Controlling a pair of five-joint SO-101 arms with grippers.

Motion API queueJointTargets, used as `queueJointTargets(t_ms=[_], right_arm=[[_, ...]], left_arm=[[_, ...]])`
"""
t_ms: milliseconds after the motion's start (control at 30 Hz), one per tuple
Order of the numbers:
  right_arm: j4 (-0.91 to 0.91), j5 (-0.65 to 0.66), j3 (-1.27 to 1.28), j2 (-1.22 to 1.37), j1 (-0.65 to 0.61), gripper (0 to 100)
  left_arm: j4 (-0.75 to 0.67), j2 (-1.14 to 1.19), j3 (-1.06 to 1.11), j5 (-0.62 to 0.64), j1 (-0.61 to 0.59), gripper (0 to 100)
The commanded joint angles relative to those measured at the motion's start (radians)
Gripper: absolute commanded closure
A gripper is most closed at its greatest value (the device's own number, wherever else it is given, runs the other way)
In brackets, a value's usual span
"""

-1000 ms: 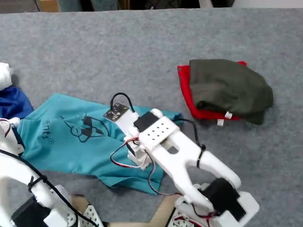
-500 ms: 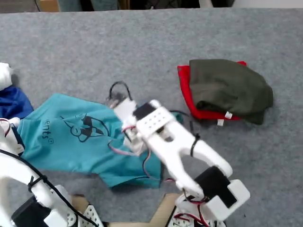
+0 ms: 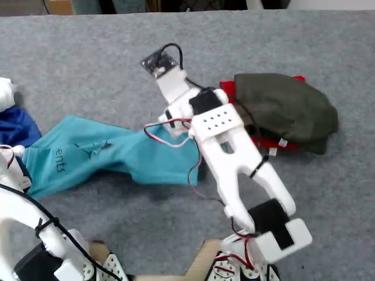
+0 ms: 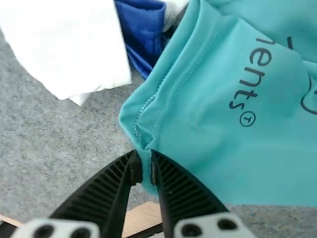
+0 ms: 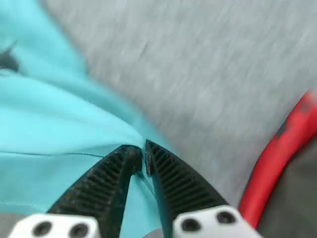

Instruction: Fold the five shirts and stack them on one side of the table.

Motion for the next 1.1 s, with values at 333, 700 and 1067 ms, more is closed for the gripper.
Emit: queueJointTargets(t_ms=[333,700,1067], right_arm=[[-0.005,-0.173,-0.157,0.094,0.095,63.1],[0.565,-0.362,-0.265,-0.061,0.054,92.8],[0.614,-0.661,-0.061,-0.054,-0.060,82.5]], left_arm=[[-0.175,-0.031,0.013,0.250,0.203,97],[-0.212,-0.031,0.012,0.256,0.236,97],[-0.210,-0.031,0.013,0.256,0.236,97]])
